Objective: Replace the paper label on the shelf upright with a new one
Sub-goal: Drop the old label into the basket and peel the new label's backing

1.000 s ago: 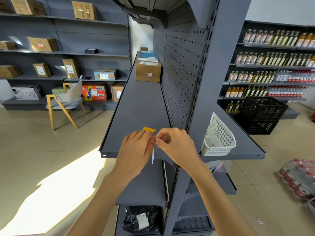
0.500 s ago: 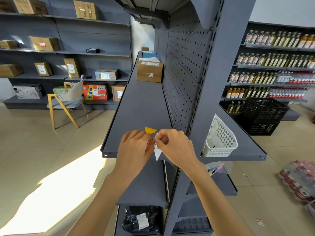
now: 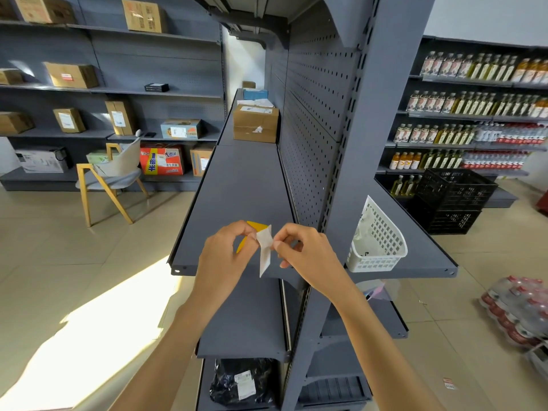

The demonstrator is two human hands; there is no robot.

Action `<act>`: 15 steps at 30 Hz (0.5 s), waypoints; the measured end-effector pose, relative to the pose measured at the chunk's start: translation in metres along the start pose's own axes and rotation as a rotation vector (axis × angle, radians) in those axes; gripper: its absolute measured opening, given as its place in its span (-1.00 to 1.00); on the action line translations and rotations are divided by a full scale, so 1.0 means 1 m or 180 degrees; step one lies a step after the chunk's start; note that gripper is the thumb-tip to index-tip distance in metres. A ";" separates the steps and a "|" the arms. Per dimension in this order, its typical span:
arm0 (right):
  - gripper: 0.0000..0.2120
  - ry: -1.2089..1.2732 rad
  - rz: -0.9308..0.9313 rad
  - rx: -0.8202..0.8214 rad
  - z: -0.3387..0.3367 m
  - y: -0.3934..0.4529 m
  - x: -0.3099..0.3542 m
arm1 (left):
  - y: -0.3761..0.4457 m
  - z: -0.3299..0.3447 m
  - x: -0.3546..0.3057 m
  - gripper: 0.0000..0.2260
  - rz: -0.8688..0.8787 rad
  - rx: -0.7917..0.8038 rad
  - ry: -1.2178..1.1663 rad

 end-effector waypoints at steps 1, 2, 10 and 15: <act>-0.88 0.0040 -0.0013 0.0006 -0.002 0.000 -0.001 | 0.002 0.000 -0.004 -0.87 0.0020 -0.0039 -0.0029; -0.87 0.0049 -0.0013 0.0010 -0.004 0.000 -0.002 | 0.003 0.000 -0.008 -0.88 0.0045 -0.0067 -0.0071; -0.88 0.0178 -0.0065 -0.0029 -0.031 -0.006 -0.013 | 0.015 0.000 -0.044 -0.77 0.0168 -0.0054 -0.0197; -0.90 0.0497 -0.0268 -0.0050 -0.052 -0.010 -0.013 | 0.000 0.040 -0.060 -0.73 0.0125 0.0746 0.0624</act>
Point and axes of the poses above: each hand's wrist, its own y-axis towards the middle knuckle, its own z-axis out of the palm, x = y × z, the point moved 7 cm from there along y, towards the middle knuckle, and after that the axes turned 1 degree about -x, right-handed, at the moved point
